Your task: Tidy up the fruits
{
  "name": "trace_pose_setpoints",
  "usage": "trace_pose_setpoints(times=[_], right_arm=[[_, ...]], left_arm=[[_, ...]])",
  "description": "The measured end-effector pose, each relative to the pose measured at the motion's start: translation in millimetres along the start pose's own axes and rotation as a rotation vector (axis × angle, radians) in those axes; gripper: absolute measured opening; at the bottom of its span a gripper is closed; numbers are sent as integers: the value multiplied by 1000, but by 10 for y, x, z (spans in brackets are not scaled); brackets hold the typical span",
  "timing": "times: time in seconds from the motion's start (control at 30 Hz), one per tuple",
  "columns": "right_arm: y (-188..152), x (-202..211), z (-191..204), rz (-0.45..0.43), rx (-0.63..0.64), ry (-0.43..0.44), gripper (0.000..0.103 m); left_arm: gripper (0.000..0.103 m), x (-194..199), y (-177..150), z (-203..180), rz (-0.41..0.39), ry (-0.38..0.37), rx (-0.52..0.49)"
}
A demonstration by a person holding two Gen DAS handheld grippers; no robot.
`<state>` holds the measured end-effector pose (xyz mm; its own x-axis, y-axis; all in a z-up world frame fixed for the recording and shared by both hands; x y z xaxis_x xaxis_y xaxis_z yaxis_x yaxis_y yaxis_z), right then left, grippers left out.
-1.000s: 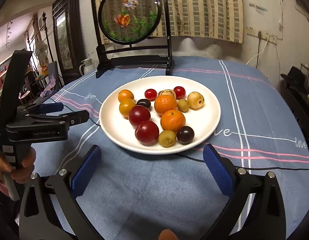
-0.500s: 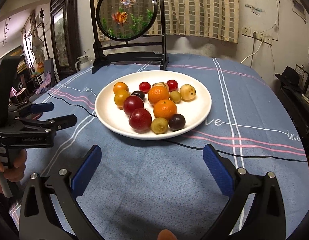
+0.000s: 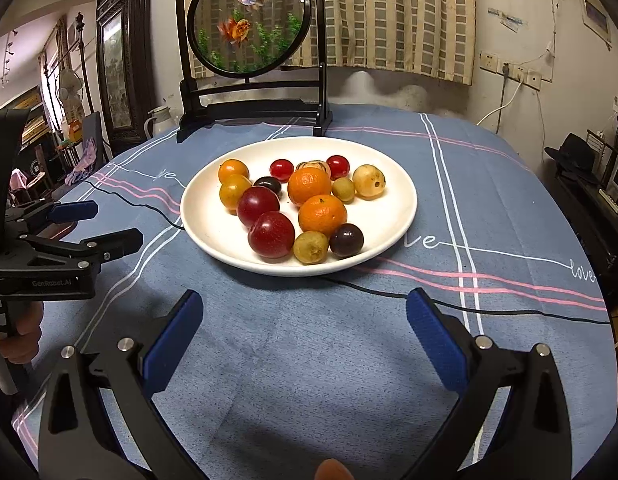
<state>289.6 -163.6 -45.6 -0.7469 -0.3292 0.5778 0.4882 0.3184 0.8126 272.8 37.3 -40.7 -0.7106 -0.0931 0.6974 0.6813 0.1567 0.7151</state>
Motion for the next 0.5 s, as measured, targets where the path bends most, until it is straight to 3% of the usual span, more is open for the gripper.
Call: trace_pose_setpoints(times=[0.5], right_arm=[[-13,-2,-10,5,0,-5,102]], left_arm=[[97,-25,-33,-6,-1,11,-22]])
Point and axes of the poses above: each gripper's, at about its wrist camera, not at the fingertips, and x roughly against the way its jaws point, z to its left, y to its top, the point moved 4 cm from there along -x, roughly the way its jaws point, and after that the axes turned 8 degrees about x, right-handed, at the moved point
